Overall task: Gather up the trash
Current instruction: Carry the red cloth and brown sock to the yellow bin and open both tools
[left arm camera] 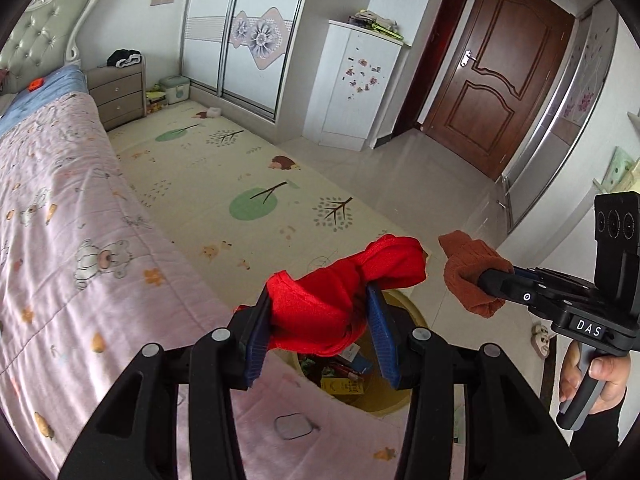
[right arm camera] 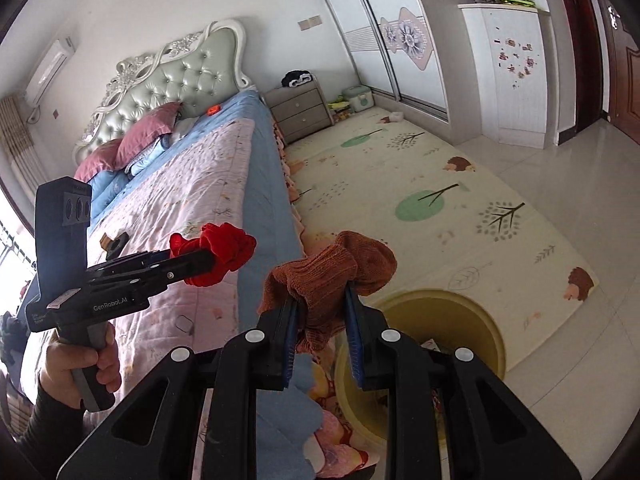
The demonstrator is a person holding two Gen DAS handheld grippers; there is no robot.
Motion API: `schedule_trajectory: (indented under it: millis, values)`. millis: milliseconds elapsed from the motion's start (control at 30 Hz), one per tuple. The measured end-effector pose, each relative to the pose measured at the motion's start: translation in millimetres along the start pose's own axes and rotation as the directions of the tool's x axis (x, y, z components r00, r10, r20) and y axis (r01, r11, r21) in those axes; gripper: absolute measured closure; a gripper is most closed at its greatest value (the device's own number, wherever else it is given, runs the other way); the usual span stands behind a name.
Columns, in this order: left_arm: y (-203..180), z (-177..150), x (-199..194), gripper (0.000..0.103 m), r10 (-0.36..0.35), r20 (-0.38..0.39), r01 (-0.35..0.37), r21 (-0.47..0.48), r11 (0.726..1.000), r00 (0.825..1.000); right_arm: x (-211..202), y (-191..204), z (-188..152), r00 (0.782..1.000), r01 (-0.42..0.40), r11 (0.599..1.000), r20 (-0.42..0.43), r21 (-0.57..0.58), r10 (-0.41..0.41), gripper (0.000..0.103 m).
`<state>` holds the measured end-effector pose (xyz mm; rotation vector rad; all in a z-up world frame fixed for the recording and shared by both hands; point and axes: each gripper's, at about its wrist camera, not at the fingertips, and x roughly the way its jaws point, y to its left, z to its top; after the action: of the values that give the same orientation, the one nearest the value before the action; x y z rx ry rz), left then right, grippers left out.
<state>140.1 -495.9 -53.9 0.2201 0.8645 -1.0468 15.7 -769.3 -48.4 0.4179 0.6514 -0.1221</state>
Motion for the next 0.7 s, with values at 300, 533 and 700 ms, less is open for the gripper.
schedule_trajectory:
  millis: [300,533,700]
  values:
    - [-43,7,52,0.058,-0.012,-0.110,0.021,0.083,0.996,0.994,-11,-45,-17,0.999,0.045,0.996,-0.018,0.073,-0.044,0.081]
    - [-64,12,93,0.058,-0.006,-0.218,0.030,0.110,0.993,0.976,-8,-71,-25,0.998,0.057,0.991,-0.042,0.123,-0.052,0.081]
    - [-70,12,111,0.058,0.011,-0.264,0.022,0.125,0.992,0.965,-4,-82,-32,0.997,0.064,0.988,-0.056,0.140,-0.056,0.081]
